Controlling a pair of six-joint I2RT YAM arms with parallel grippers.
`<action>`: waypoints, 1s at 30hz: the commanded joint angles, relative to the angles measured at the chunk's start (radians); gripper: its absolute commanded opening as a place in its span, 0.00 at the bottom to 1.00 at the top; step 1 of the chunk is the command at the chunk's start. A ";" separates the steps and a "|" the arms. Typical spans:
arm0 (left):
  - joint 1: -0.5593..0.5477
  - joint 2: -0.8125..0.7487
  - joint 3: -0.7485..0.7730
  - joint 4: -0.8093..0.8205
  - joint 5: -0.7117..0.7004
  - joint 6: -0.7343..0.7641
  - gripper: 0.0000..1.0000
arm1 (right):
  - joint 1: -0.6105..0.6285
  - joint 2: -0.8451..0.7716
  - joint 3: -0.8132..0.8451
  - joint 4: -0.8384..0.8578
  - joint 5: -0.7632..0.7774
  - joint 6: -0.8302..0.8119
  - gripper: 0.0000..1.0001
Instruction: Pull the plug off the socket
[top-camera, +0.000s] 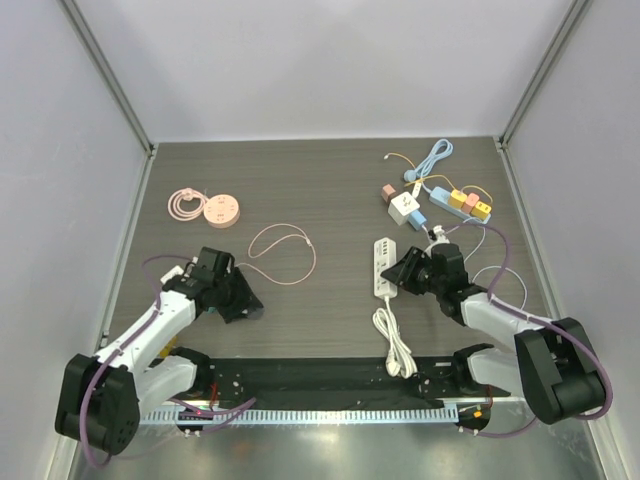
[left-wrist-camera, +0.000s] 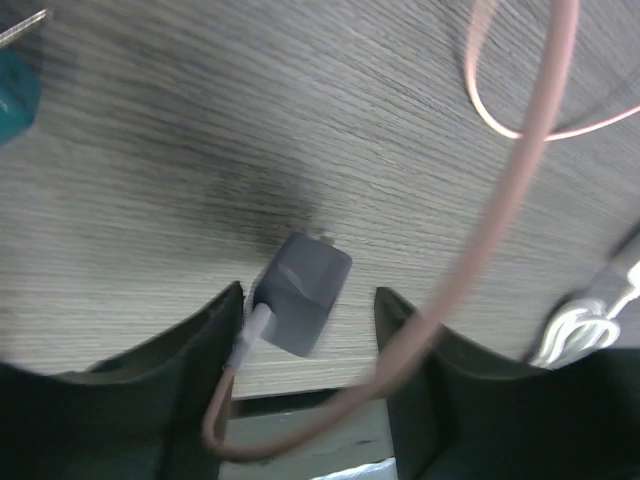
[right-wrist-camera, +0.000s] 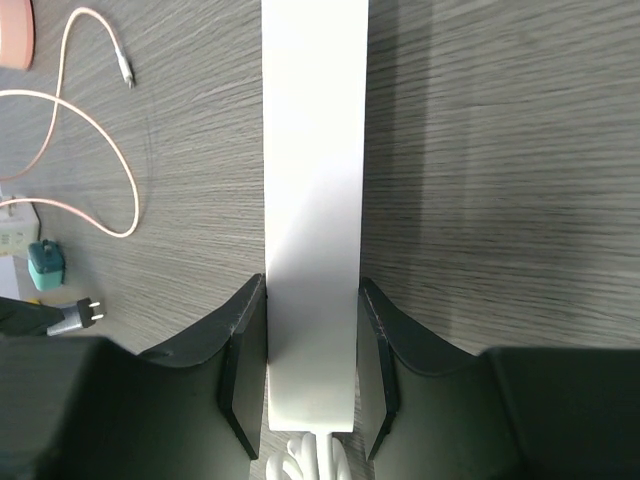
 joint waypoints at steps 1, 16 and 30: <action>0.009 -0.043 -0.023 0.065 0.027 -0.054 0.59 | 0.055 0.042 0.026 -0.104 0.077 -0.067 0.01; 0.014 -0.145 0.078 -0.078 0.016 -0.066 1.00 | 0.144 0.409 0.472 -0.126 0.166 -0.092 0.01; 0.014 -0.306 0.328 -0.377 -0.080 -0.114 1.00 | 0.187 1.015 1.224 -0.063 0.145 -0.075 0.01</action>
